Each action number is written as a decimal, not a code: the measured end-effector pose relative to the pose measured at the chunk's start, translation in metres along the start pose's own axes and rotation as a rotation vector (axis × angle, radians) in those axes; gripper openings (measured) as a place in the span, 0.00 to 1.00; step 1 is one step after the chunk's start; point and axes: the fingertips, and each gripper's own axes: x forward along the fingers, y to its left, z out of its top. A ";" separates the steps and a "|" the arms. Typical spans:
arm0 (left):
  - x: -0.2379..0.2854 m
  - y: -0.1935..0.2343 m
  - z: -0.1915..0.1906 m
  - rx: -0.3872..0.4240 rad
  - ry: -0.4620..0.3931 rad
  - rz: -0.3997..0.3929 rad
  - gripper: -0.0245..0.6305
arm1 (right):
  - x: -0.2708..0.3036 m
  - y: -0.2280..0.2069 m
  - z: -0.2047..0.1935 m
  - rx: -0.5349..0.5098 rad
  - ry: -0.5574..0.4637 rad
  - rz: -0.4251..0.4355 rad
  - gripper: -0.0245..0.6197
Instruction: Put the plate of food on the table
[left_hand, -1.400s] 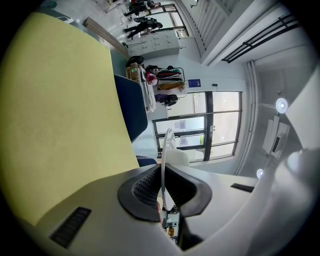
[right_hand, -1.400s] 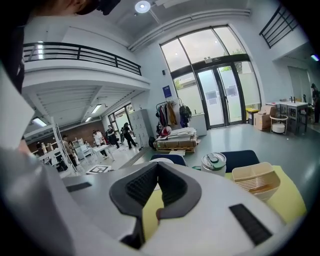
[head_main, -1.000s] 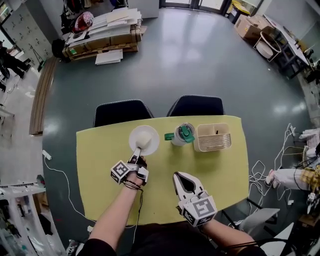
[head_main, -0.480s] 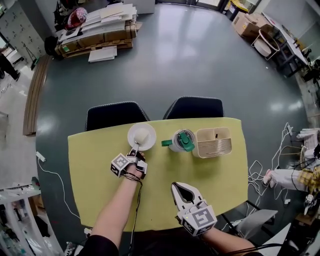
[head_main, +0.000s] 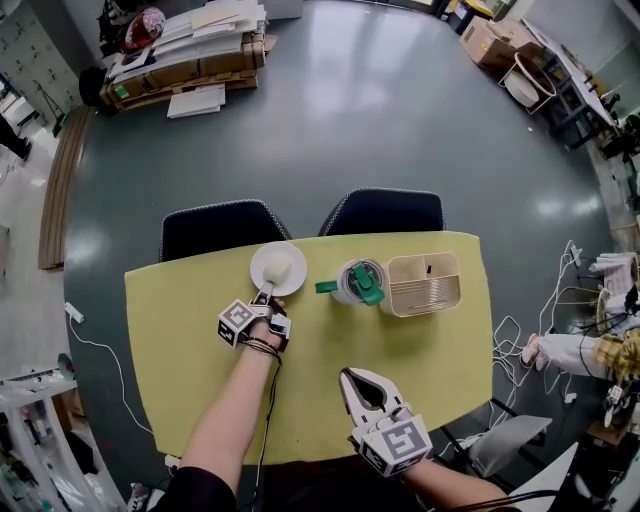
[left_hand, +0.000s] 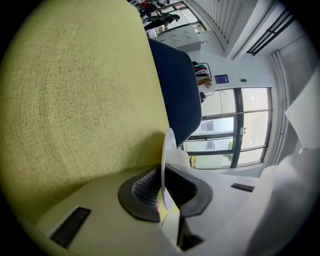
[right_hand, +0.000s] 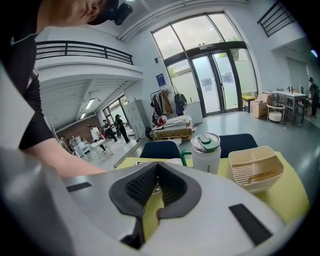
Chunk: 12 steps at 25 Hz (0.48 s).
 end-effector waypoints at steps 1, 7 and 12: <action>0.000 0.002 0.000 -0.002 -0.001 0.009 0.07 | 0.000 -0.001 0.000 0.003 0.000 -0.003 0.05; 0.001 0.006 -0.001 -0.040 -0.012 0.092 0.07 | 0.000 -0.003 0.002 0.009 -0.006 -0.005 0.05; -0.003 0.005 0.002 -0.051 -0.025 0.145 0.16 | -0.001 -0.001 0.002 0.010 -0.013 0.000 0.05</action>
